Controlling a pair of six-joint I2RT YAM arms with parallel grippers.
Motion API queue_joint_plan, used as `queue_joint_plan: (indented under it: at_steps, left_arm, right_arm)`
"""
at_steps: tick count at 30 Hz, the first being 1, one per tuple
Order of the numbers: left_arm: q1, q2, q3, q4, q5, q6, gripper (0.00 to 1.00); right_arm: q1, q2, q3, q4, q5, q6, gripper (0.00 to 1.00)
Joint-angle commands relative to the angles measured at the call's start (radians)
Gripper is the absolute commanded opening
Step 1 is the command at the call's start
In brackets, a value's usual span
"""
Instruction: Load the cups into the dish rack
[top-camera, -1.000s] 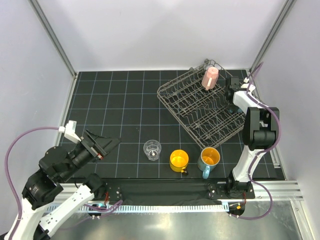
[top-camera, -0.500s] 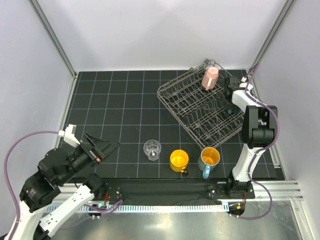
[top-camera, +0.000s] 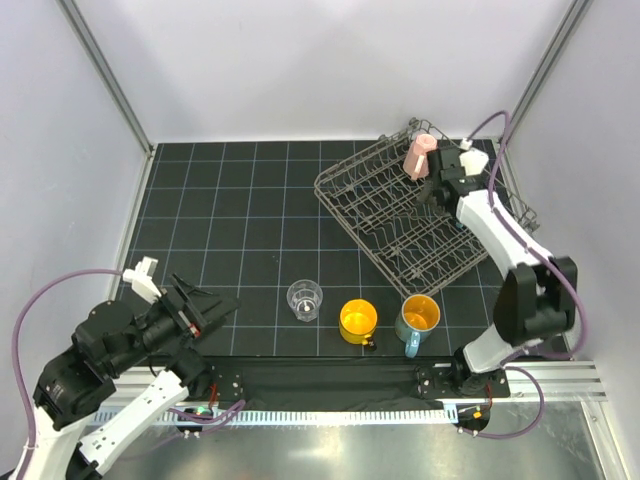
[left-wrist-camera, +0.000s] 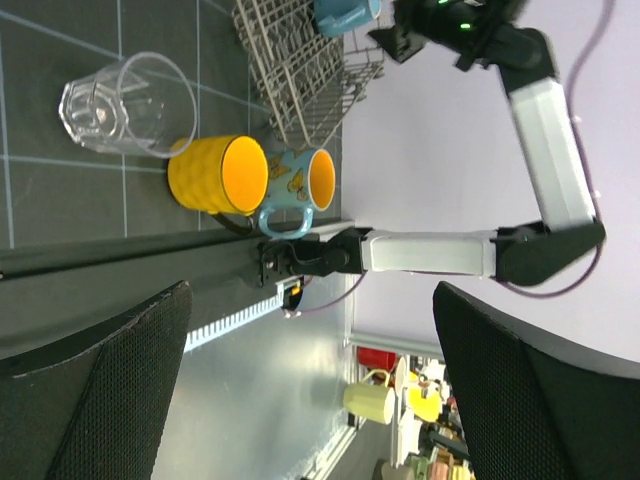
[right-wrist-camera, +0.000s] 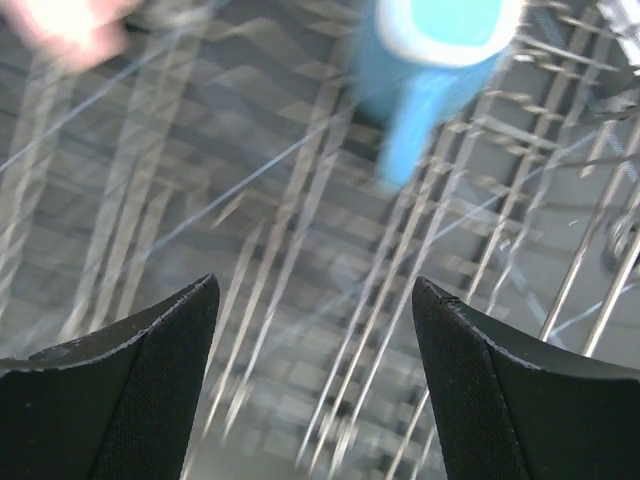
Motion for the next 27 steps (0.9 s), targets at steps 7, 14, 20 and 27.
queue_joint_plan:
  at_steps: [7,14,20,27]
  left_arm:
    - [0.002,0.03,-0.136,0.11,0.111,-0.067,0.96]
    - [0.002,0.131,-0.222,0.206,0.148,-0.037,0.91]
    - [0.003,0.227,-0.247,0.254,0.116,-0.017,0.79]
    - [-0.066,0.385,-0.233,0.367,0.082,-0.002,0.78]
  right_arm:
    - [0.463,-0.229,-0.013,-0.147,-0.101,-0.146,0.77]
    - [0.78,-0.335,-0.053,-0.265,-0.046,-0.145,0.75]
    - [0.844,-0.455,-0.195,-0.236,-0.038,-0.082,0.75]
    - [0.841,-0.619,-0.22,-0.362,0.298,0.12,0.72]
